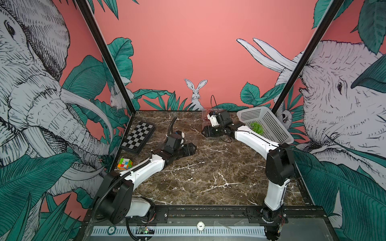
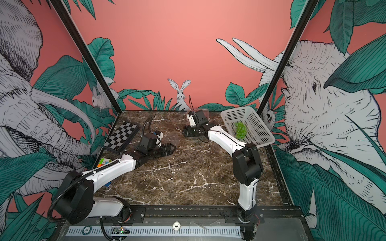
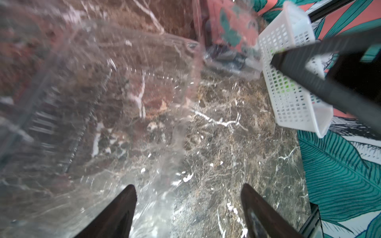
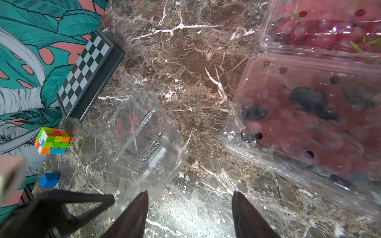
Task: Pack grapes into containers
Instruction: Move the packing box to the center of the board, then pick up the packing box from the center of the board.
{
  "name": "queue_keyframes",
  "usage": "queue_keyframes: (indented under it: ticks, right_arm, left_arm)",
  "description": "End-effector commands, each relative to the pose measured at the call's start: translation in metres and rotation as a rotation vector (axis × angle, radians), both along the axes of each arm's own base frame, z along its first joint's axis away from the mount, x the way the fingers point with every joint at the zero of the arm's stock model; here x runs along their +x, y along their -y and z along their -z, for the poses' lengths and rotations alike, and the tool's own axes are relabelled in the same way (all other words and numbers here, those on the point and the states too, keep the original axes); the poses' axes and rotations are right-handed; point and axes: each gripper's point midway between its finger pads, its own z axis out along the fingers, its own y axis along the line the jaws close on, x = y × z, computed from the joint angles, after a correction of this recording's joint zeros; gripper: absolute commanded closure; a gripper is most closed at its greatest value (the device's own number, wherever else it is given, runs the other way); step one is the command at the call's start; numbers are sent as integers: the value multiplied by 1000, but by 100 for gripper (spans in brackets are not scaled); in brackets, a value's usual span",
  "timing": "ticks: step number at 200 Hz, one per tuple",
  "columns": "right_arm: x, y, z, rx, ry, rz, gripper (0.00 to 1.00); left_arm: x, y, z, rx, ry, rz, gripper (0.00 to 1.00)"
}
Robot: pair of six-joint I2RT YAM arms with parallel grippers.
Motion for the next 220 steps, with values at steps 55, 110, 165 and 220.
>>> queue_keyframes:
  ticks: [55, 110, 165, 220]
  right_arm:
    - [0, -41, 21, -73, -7, -119, 42]
    - [-1, -57, 50, -154, -19, -163, 46]
    - [1, -65, 68, -207, -18, -195, 48]
    - [-6, -71, 83, -252, -41, -226, 55]
  left_arm:
    - [-16, 7, 19, -35, -24, -6, 17]
    - [-22, 4, 22, -24, -27, -7, 17]
    - [-30, -5, 27, 1, -37, -19, 16]
    - [-31, -7, 27, 1, -35, -25, 15]
